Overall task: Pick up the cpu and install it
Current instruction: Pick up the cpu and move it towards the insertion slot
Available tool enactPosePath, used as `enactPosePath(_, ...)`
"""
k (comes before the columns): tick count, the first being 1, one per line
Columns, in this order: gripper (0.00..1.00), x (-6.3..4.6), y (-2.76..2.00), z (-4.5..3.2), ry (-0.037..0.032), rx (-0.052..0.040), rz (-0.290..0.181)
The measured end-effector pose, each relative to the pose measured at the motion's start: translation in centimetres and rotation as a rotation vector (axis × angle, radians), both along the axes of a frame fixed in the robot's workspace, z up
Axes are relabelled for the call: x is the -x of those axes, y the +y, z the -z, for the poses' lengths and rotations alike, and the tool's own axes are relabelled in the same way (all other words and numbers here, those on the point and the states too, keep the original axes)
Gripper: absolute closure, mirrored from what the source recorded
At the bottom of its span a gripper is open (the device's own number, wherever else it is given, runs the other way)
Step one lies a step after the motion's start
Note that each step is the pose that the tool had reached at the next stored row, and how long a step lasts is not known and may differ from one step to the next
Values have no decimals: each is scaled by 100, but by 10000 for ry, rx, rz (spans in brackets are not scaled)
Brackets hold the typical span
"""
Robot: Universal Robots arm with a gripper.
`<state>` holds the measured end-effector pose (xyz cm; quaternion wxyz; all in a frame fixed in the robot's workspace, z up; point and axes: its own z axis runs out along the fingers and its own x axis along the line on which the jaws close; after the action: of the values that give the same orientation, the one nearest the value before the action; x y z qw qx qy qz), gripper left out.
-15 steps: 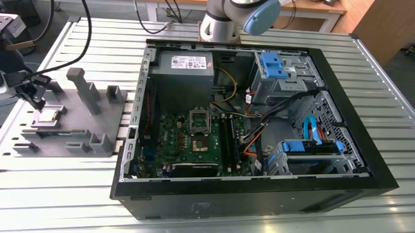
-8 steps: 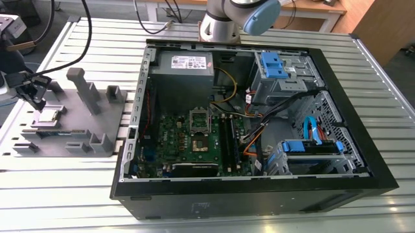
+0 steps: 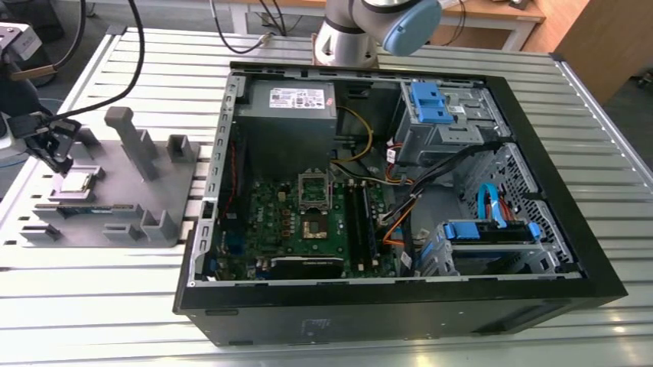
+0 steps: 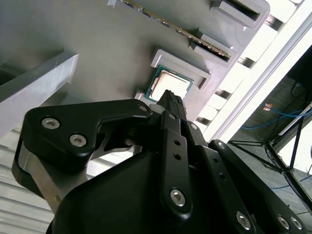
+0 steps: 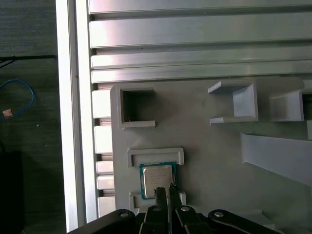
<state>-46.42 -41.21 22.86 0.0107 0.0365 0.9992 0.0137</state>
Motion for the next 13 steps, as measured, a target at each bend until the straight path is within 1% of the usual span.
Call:
enactPosePath(2, 77, 0, 0, 0, 1, 0, 0)
enactPosePath(3, 77, 0, 0, 0, 0, 0, 0)
enactPosePath(5, 65, 0, 0, 0, 0, 0, 1)
enactPosePath(6, 65, 0, 0, 0, 0, 0, 0)
enactPosePath(8, 53, 0, 0, 1, 1, 0, 0)
enactPosePath(9, 53, 0, 0, 0, 1, 0, 0)
enactPosePath(10, 47, 0, 0, 1, 1, 0, 0)
enactPosePath(11, 47, 0, 0, 1, 1, 0, 0)
enactPosePath(12, 41, 0, 0, 1, 0, 0, 1)
enactPosePath(13, 41, 0, 0, 1, 0, 0, 0)
